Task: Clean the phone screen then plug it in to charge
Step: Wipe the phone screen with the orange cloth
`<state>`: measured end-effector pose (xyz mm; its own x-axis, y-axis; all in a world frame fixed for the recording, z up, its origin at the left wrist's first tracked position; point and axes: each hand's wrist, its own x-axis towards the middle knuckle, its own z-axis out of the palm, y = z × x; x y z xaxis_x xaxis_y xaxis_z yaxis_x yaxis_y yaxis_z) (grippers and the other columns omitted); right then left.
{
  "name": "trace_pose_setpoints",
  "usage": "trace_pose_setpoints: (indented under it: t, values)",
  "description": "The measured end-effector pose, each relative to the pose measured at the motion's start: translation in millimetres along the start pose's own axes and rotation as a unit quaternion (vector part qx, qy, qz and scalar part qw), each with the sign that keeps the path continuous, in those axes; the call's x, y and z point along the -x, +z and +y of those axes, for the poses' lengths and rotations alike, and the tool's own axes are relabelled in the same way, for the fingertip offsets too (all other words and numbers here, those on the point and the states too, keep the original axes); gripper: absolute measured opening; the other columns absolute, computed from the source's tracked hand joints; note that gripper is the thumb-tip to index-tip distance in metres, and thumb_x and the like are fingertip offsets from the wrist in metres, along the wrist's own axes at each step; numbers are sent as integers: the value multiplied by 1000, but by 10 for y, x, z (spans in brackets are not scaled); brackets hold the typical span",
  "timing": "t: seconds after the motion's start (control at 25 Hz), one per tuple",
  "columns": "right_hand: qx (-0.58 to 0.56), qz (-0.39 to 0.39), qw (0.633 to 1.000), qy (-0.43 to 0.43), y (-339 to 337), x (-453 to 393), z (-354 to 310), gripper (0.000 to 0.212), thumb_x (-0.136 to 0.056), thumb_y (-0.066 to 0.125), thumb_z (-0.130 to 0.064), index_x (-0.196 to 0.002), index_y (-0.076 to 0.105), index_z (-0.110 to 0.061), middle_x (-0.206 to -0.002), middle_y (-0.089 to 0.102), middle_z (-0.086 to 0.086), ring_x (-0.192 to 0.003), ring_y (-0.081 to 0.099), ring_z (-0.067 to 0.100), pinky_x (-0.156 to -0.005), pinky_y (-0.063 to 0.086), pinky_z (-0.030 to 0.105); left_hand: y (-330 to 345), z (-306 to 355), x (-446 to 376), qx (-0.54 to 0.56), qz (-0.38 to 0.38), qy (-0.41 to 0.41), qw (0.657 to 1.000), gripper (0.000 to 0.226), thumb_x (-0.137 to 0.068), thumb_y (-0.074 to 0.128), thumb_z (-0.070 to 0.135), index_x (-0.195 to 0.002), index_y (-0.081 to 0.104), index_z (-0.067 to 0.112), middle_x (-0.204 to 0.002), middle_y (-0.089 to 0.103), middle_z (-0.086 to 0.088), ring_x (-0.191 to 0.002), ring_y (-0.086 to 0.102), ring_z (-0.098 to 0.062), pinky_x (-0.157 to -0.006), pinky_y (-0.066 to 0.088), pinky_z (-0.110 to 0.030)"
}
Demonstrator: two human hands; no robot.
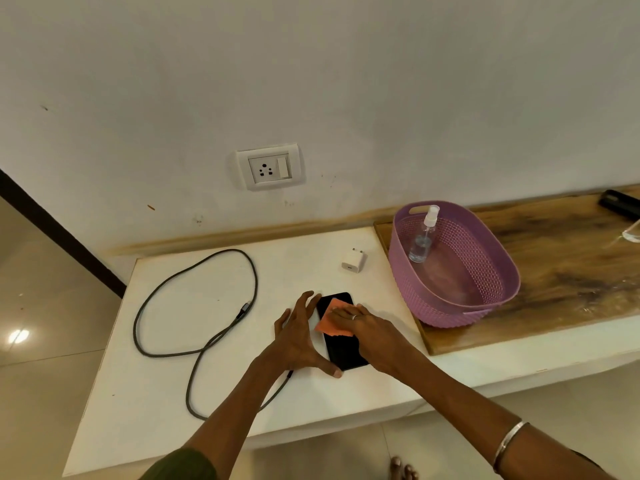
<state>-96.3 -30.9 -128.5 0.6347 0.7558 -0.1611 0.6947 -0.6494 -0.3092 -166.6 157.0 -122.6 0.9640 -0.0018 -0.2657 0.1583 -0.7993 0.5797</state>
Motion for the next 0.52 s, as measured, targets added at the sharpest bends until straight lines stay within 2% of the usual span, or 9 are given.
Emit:
trace_pose_setpoints:
  t: [0.08,0.16,0.24,0.4,0.52]
  values:
    - [-19,21,998,55,-16,14,71,78,-90,58,-2,-150,18,-32,-159,22,-3,-144,27,27,-109,38,36,-3,6,9,-7,2,-5,1000,152,-35,81,75,-151,-9,35,-158,-11,19,-149,5,-14,-121,-1,-37]
    - [-45,40,993,101,16,12,56,73,-92,58,-9,-150,19,-30,-157,28,-3,-140,35,26,-108,39,33,-2,17,10,-7,5,-5,1000,152,-35,82,75,-151,-7,34,-158,-8,20,-149,6,-13,-120,-1,-36]
    - [-45,46,992,108,88,5,4,76,-92,58,-12,-151,14,-29,-159,24,-3,-142,32,26,-108,38,32,0,14,7,-5,7,-6,1000,152,-35,83,73,-152,-6,34,-158,-8,20,-149,6,-11,-119,-3,-35]
    - [-7,13,1000,20,282,80,-142,78,-93,58,-18,-152,8,-27,-162,8,-1,-148,12,23,-118,20,32,1,17,1,1,3,-3,1000,151,-37,86,69,-152,-5,34,-159,-6,17,-149,5,-13,-121,-2,-36]
    - [-15,11,999,-31,367,208,-228,80,-89,57,-5,-151,14,-30,-161,12,-2,-148,10,24,-116,25,36,3,16,4,3,3,-7,1000,151,-36,86,69,-152,-4,34,-158,-5,19,-149,6,-13,-121,-2,-36]
